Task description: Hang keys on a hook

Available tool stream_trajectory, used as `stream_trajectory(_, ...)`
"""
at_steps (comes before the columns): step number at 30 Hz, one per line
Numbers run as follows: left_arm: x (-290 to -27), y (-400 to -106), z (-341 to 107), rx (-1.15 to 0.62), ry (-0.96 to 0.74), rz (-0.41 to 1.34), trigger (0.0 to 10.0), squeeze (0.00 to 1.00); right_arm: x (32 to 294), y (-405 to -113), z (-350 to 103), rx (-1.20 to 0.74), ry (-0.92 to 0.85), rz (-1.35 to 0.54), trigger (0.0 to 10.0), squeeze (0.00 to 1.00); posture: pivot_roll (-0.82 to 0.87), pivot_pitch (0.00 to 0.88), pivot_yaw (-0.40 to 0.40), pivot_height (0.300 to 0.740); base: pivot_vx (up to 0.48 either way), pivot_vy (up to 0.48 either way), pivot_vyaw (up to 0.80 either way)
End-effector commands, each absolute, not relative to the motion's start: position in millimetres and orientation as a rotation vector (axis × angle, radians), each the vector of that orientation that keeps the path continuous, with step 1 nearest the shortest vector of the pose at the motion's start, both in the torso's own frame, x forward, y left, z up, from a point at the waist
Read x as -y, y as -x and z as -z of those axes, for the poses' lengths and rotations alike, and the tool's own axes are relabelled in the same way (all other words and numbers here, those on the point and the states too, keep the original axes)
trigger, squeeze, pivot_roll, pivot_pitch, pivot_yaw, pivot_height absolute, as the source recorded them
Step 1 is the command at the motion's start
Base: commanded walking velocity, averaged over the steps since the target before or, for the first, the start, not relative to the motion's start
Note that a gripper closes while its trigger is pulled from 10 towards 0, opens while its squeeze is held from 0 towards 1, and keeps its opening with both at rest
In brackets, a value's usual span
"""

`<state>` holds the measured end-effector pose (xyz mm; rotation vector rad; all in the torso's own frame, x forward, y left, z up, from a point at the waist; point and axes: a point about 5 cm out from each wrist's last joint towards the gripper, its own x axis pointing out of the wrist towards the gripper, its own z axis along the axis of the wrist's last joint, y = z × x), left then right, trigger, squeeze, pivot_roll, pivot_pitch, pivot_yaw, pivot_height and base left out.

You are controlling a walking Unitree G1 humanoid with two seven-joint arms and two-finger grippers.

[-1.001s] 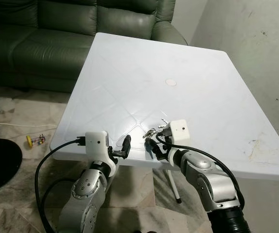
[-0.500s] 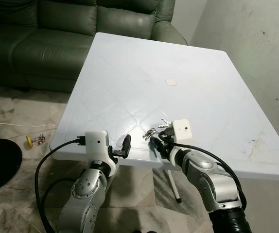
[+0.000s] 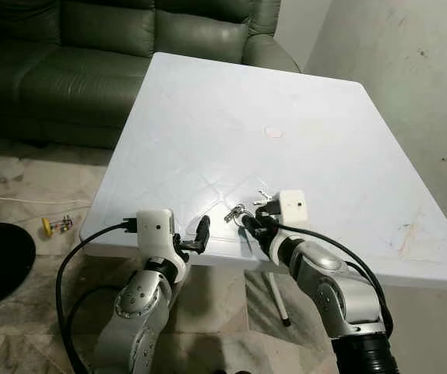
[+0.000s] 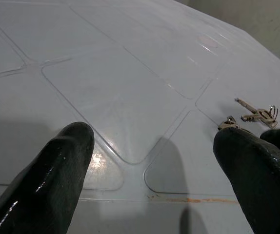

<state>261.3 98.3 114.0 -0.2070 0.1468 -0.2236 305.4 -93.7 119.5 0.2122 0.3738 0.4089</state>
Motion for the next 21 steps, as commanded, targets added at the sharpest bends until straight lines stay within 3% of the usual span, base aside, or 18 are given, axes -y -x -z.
stream_trajectory(1,-86,-264,-120,-0.133,0.251,0.243,10.0,0.00,99,-308,-126,-0.329,-0.223,-0.396,10.0,1.00,0.01,0.086,-0.167,0.740,0.000,0.000,0.00)
stream_trajectory(21,-99,-275,-126,-0.103,0.244,0.187,10.0,0.00,86,-312,-133,-0.233,-0.175,-0.413,10.0,1.00,0.01,0.073,-0.144,0.740,0.000,0.000,0.00)
